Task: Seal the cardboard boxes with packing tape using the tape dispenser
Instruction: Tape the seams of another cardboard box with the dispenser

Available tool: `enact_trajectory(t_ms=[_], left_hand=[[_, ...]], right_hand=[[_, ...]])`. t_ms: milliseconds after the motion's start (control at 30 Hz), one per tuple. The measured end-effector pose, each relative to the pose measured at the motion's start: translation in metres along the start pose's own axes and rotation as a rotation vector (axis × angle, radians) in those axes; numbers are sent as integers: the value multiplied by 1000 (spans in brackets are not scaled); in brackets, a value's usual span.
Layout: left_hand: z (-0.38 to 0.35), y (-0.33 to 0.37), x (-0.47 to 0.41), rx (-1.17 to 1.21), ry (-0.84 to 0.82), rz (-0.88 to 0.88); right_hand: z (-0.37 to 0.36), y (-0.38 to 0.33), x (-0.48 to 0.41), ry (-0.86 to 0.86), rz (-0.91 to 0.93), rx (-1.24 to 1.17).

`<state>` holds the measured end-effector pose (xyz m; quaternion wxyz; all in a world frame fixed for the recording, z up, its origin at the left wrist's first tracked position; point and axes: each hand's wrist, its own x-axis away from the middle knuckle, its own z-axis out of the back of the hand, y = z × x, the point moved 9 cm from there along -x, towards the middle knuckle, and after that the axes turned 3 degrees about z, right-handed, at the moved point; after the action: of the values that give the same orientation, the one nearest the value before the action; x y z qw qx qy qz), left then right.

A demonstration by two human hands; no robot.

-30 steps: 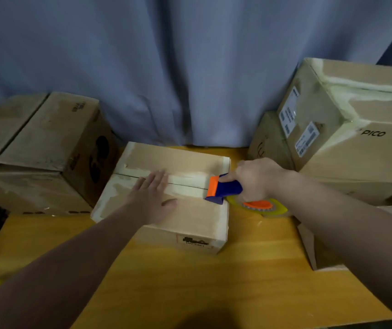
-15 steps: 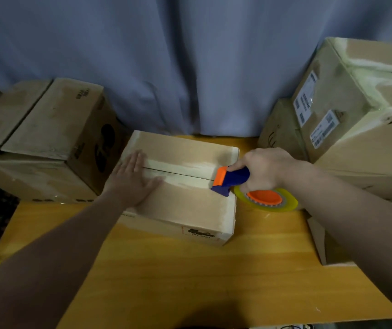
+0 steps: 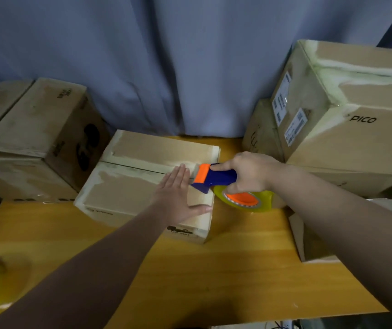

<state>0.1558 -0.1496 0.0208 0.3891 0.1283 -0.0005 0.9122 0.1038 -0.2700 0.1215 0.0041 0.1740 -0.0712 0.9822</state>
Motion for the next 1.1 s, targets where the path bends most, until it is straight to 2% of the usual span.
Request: enact_trajectory(t_ms=[100,267,400,500,567,700,867,967,1100], left_hand=[[0,1,-1,10,-11,1],[4,5,2,0,-76,20],[3,18,-2,-45,-172,162],[0,26,-5,-71,-168,241],[0,35,-5,-54,-113,187],[3,61,-4,-81,-31,-31],[6,64,-3,-221,-48,-242],[5,60,-3,-221,-60,-270],[6,59,-4,-167,-38,-225]], right_hand=[[11,8,15,5,14,-40],[20,45,62,-40,-70,43],[11,49,68,-14,-68,33],[-1,52,68,-27,-85,-10],[-6,56,70,-24,-96,-52],[-13,58,74,10,-99,-66],[-30,59,86,56,-115,-43],[-46,59,96,73,-117,-78],[-53,75,125,109,-123,-59]])
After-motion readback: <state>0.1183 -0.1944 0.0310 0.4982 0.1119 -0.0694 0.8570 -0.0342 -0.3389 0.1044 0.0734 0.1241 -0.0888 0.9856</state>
